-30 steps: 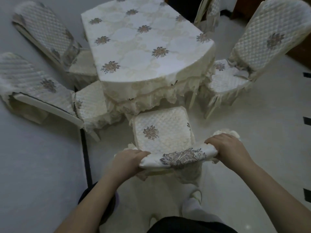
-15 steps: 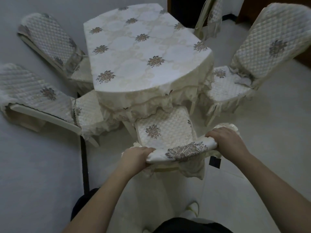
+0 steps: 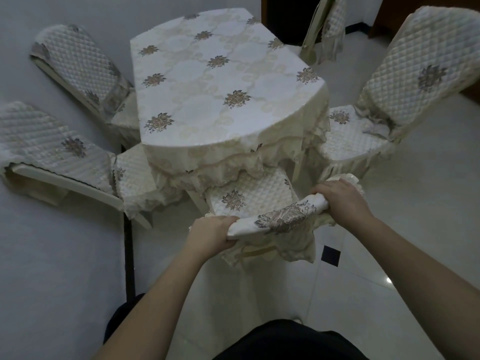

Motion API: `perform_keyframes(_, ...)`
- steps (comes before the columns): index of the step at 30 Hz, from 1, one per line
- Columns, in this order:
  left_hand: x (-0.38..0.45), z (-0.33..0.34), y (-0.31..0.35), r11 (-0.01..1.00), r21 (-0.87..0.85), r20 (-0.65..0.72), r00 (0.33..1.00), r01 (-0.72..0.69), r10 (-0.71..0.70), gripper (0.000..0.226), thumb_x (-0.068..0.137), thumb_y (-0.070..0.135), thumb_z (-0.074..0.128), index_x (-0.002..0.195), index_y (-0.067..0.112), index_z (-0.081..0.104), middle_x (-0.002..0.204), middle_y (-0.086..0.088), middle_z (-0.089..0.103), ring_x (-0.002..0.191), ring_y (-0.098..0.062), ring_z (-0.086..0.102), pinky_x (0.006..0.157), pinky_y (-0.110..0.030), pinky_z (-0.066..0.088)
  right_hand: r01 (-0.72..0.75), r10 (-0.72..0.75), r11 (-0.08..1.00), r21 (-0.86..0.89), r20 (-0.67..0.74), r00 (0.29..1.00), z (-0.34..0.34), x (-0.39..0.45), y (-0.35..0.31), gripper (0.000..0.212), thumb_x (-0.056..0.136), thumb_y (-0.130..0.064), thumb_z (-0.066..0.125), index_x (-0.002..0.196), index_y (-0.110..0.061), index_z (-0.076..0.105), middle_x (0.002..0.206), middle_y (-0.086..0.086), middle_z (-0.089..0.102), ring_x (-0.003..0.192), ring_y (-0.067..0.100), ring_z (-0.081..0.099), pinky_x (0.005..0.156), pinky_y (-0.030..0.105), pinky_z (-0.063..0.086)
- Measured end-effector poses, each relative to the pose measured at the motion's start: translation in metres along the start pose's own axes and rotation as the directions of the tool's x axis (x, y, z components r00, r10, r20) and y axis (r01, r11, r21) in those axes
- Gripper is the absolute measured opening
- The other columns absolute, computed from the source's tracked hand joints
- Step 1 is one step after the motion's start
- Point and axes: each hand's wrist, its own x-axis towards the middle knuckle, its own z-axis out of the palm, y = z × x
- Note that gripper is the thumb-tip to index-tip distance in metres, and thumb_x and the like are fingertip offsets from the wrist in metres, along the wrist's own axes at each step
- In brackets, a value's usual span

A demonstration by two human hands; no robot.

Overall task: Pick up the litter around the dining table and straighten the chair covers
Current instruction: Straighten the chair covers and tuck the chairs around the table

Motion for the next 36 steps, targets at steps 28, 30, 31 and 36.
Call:
perform_keyframes(28,0.047,0.025,-0.005,0.985,-0.078,0.088,0.985,0.156,-0.149,0.037,0.077,0.047,0.065,0.114,0.042,0.064,0.097,0.010,0.070,0.088,-0.018,0.065,0.065,-0.029,0.044,-0.077,0.077,0.997,0.006,0.053,0.996,0.019,0.056,0.026,0.037,0.061,-0.012,0.083,0.094,-0.019,0.070,0.094,0.005,0.068,0.097,0.030,0.059,0.096,0.045,0.035)
perform_keyframes(30,0.051,0.025,-0.004,0.982,-0.082,0.140,0.977,0.173,-0.161,0.039,0.079,0.048,0.063,0.118,0.045,0.061,0.102,0.013,0.069,0.094,-0.015,0.064,0.068,-0.028,0.044,-0.065,0.065,0.998,0.003,0.048,0.997,0.017,0.059,0.030,0.037,0.061,-0.012,0.082,0.095,-0.019,0.070,0.094,0.006,0.068,0.098,0.032,0.059,0.094,0.045,0.035)
perform_keyframes(31,0.052,0.025,-0.003,0.979,-0.091,0.165,0.972,0.184,-0.167,0.039,0.080,0.048,0.063,0.118,0.045,0.060,0.104,0.013,0.068,0.095,-0.015,0.063,0.069,-0.028,0.044,-0.061,0.061,0.998,-0.002,0.050,0.997,0.016,0.060,0.031,0.037,0.061,-0.012,0.082,0.095,-0.019,0.070,0.095,0.006,0.068,0.097,0.032,0.058,0.093,0.045,0.035)
perform_keyframes(36,0.054,0.021,-0.004,0.976,-0.109,0.181,0.969,0.187,-0.166,0.038,0.081,0.047,0.064,0.119,0.045,0.059,0.106,0.011,0.069,0.097,-0.017,0.063,0.067,-0.027,0.039,-0.058,0.059,0.998,-0.010,0.051,0.997,0.016,0.061,0.030,0.038,0.061,-0.010,0.082,0.096,-0.017,0.070,0.095,0.008,0.067,0.098,0.033,0.058,0.093,0.044,0.034)
